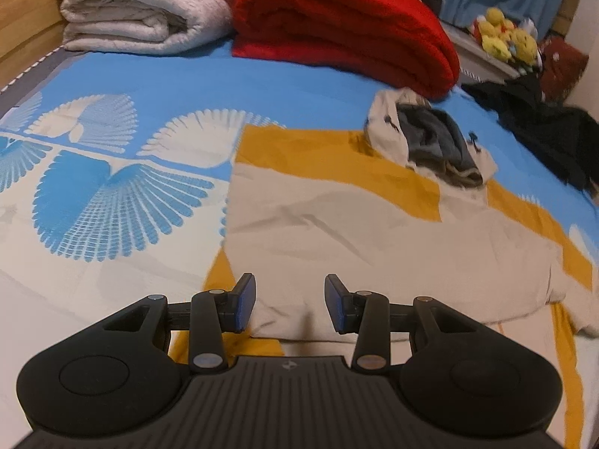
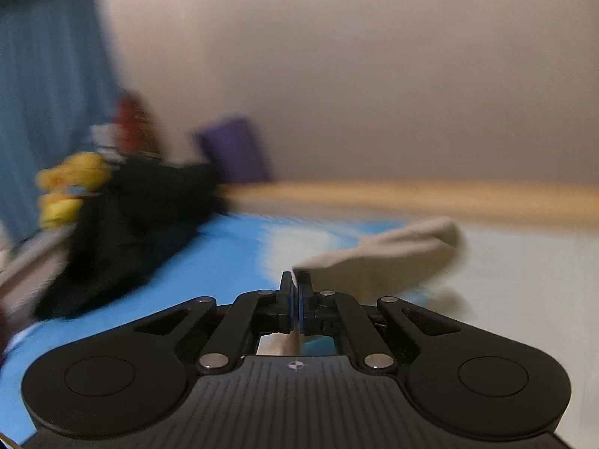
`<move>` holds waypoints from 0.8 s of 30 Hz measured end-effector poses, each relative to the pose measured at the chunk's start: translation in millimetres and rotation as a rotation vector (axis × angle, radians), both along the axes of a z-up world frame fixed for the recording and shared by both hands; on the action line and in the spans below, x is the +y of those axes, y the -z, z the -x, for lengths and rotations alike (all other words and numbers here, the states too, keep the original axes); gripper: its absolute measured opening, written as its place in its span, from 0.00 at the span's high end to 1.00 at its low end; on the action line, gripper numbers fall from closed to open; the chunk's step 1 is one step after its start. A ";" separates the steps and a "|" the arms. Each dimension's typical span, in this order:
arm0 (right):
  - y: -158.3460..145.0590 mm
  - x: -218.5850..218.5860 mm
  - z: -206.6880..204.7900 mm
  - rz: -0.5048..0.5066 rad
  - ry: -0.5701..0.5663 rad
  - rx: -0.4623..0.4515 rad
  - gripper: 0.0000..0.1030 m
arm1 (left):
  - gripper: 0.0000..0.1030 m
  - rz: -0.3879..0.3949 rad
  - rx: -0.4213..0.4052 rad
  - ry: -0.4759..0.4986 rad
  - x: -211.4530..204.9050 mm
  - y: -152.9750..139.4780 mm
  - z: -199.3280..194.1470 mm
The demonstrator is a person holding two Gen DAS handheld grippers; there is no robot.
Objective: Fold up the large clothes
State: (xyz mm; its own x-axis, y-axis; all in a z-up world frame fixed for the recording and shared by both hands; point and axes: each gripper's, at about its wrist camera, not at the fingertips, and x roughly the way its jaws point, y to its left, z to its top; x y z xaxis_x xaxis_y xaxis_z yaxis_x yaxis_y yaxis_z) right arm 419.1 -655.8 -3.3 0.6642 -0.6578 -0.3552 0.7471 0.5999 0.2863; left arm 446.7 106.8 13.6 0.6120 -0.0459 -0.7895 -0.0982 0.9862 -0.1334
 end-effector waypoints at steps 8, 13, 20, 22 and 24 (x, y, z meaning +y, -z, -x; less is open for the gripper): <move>-63.6 267.8 -20.5 0.036 -0.748 -0.205 0.99 | 0.56 0.049 -0.033 -0.079 37.6 -17.9 7.1; -20.5 418.6 -0.5 -0.218 -1.195 -0.111 0.66 | 0.56 0.092 -0.027 -0.123 56.8 -18.4 8.1; -7.3 460.2 60.6 -0.316 -1.185 0.126 0.66 | 0.60 0.192 -0.017 -0.132 62.5 -12.3 7.9; -24.7 445.6 79.5 -0.303 -1.109 0.131 0.66 | 0.71 0.198 -0.028 -0.127 59.0 -8.2 7.6; -35.6 429.0 101.7 -0.302 -1.044 0.120 0.65 | 0.77 0.230 -0.038 -0.125 56.1 -1.6 6.3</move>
State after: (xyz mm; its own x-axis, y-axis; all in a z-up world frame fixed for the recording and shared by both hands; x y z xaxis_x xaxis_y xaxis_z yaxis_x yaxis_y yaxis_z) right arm 317.3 -226.8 32.3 0.7942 0.3348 -0.5071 -0.0560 0.8713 0.4876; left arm 440.4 162.8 15.1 0.6530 -0.1441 -0.7435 -0.2078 0.9100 -0.3589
